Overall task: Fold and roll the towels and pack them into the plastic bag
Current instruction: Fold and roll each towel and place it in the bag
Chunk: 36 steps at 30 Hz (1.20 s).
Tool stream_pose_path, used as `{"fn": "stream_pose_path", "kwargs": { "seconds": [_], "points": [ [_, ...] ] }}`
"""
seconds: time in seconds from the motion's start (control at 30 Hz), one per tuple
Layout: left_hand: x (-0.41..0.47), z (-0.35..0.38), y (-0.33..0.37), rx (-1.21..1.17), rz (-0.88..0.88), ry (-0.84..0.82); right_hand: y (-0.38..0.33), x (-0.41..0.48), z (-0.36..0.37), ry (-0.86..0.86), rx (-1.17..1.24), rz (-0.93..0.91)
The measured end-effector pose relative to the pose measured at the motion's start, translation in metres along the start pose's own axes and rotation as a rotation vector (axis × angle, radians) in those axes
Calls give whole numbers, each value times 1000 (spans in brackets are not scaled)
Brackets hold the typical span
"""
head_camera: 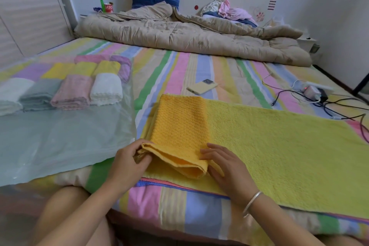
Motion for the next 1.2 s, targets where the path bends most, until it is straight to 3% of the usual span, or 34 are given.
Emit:
{"fn": "stream_pose_path", "kwargs": {
  "seconds": [0.1,0.2,0.33,0.47,0.63,0.7,0.77,0.87,0.97,1.13,1.2],
  "points": [
    [-2,-4,8,63,60,-12,-1,0,-2,0,3,-49],
    [-5,-5,15,82,118,-40,-5,1,-16,43,228,113],
    [-16,-1,33,10,166,58,-14,4,-31,70,505,292],
    [-8,17,33,10,64,138,-3,4,-15,-15,617,697],
    [16,33,2,366,-197,91,11,13,-1,-87,718,991],
    [19,35,-4,399,-231,82,4,16,-7,-118,689,947],
    [20,36,-5,434,-229,83,-4,17,-8,-189,494,828],
    [19,36,-6,453,-235,88,-4,17,-2,-89,315,732],
    [18,36,-2,442,-245,89,0,17,3,9,460,804],
    [18,40,21,690,-258,56,8,24,6,-86,403,949],
    [17,38,31,842,-87,131,12,28,7,-115,376,973]
  ]
}}
Point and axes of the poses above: each hand's wrist, its own x-axis towards the middle knuckle, its own z-axis out of the palm, y = z × x, the point moved 2 cm from there along x, towards the middle knuckle
